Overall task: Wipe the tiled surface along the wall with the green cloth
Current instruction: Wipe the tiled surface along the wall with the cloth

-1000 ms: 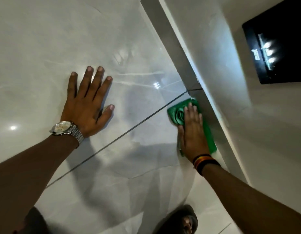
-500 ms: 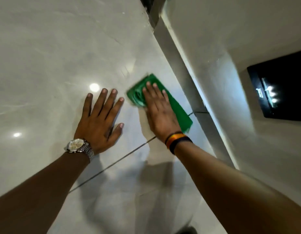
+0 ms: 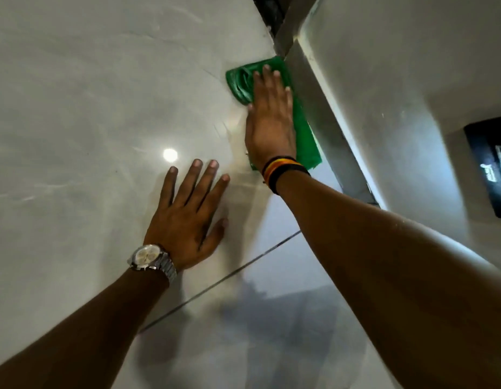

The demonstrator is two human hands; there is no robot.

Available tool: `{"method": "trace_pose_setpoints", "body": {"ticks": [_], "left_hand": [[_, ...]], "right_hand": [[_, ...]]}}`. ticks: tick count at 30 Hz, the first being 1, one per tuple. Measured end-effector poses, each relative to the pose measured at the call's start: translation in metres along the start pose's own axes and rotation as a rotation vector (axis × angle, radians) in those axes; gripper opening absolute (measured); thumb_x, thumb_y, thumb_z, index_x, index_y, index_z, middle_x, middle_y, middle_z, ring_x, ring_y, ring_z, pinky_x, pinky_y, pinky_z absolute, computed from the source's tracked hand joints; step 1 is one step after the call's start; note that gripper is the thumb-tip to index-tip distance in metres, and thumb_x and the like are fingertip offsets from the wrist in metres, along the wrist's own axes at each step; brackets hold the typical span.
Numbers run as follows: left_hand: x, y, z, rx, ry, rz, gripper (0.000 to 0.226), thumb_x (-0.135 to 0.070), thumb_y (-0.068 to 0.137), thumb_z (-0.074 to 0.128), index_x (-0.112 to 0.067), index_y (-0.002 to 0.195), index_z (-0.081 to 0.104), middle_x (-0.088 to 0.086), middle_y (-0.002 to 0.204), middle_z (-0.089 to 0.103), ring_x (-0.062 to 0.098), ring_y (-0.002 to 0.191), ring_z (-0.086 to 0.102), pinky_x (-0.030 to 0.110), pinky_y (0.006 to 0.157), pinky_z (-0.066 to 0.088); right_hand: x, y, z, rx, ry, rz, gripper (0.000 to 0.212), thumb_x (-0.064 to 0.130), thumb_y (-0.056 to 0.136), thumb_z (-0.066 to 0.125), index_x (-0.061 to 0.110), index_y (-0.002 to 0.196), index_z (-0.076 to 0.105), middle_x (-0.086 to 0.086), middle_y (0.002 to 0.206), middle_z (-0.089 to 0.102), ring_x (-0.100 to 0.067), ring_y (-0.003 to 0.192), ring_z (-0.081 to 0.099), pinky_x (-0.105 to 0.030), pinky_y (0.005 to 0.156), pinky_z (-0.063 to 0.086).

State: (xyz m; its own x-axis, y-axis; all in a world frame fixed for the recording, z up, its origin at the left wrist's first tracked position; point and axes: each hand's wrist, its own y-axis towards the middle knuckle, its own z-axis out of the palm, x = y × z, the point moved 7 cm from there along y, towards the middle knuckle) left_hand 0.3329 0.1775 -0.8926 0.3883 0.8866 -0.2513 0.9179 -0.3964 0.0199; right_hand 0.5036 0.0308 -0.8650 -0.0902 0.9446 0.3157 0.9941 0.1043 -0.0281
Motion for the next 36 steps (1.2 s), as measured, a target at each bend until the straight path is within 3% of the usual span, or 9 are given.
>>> {"method": "trace_pose_setpoints", "body": {"ticks": [4, 9, 16, 22, 25, 29, 36], "left_hand": [[-0.002, 0.002, -0.003, 0.023, -0.014, 0.000, 0.077, -0.053, 0.104, 0.039, -0.014, 0.171, 0.033, 0.016, 0.181, 0.025, 0.037, 0.170, 0.016, 0.066, 0.135, 0.012], [0.000, 0.001, -0.003, 0.021, -0.022, -0.003, 0.076, -0.055, 0.107, 0.029, -0.015, 0.172, 0.030, 0.014, 0.182, 0.023, 0.036, 0.170, 0.015, 0.065, 0.136, 0.010], [0.001, 0.002, 0.001, 0.024, -0.034, -0.006, 0.077, -0.053, 0.106, 0.036, -0.017, 0.173, 0.027, 0.013, 0.182, 0.021, 0.034, 0.171, 0.011, 0.062, 0.137, 0.006], [0.000, 0.001, 0.000, 0.021, 0.007, 0.004, 0.076, -0.052, 0.106, 0.036, -0.016, 0.172, 0.028, 0.013, 0.183, 0.021, 0.035, 0.171, 0.013, 0.063, 0.137, 0.007], [-0.002, 0.000, -0.003, -0.002, 0.010, 0.003, 0.073, -0.049, 0.107, 0.036, -0.015, 0.171, 0.033, 0.013, 0.181, 0.024, 0.036, 0.170, 0.017, 0.063, 0.137, 0.008], [-0.005, 0.000, -0.007, -0.015, 0.015, -0.010, 0.074, -0.046, 0.105, 0.043, -0.013, 0.171, 0.031, 0.015, 0.181, 0.025, 0.037, 0.169, 0.018, 0.064, 0.136, 0.011], [-0.002, -0.001, -0.006, -0.022, 0.006, -0.011, 0.078, -0.047, 0.104, 0.042, -0.017, 0.174, 0.023, 0.013, 0.183, 0.017, 0.035, 0.171, 0.011, 0.065, 0.136, 0.007]], "right_hand": [[0.010, -0.038, 0.002, 0.126, -0.048, -0.257, 0.058, 0.011, 0.106, 0.043, 0.009, 0.162, 0.026, -0.012, 0.171, 0.022, -0.027, 0.160, 0.014, -0.046, 0.132, 0.010], [-0.007, -0.017, -0.005, 0.060, -0.004, 0.001, 0.058, 0.016, 0.106, 0.038, 0.008, 0.162, 0.024, -0.012, 0.172, 0.018, -0.026, 0.161, 0.010, -0.045, 0.132, 0.005], [0.029, 0.074, 0.012, 0.007, -0.100, 0.087, 0.060, 0.018, 0.107, 0.028, 0.006, 0.164, 0.012, -0.015, 0.173, 0.006, -0.029, 0.161, 0.004, -0.046, 0.132, 0.005], [0.021, 0.006, 0.005, 0.172, -0.034, -0.269, 0.058, 0.017, 0.109, 0.033, 0.010, 0.164, 0.016, -0.011, 0.174, 0.012, -0.026, 0.161, 0.005, -0.044, 0.132, 0.004], [-0.029, -0.074, -0.012, 0.104, 0.027, -0.052, 0.060, 0.015, 0.105, 0.044, 0.011, 0.162, 0.026, -0.009, 0.172, 0.021, -0.024, 0.161, 0.013, -0.046, 0.132, 0.007], [-0.073, -0.157, -0.024, 0.077, -0.005, 0.178, 0.058, 0.021, 0.107, 0.042, 0.008, 0.161, 0.028, -0.011, 0.171, 0.023, -0.026, 0.160, 0.015, -0.052, 0.131, 0.012], [-0.039, -0.069, -0.012, 0.042, 0.039, 0.119, 0.064, 0.017, 0.100, 0.039, 0.009, 0.162, 0.026, -0.011, 0.172, 0.021, -0.027, 0.160, 0.014, -0.050, 0.132, 0.007]]}}
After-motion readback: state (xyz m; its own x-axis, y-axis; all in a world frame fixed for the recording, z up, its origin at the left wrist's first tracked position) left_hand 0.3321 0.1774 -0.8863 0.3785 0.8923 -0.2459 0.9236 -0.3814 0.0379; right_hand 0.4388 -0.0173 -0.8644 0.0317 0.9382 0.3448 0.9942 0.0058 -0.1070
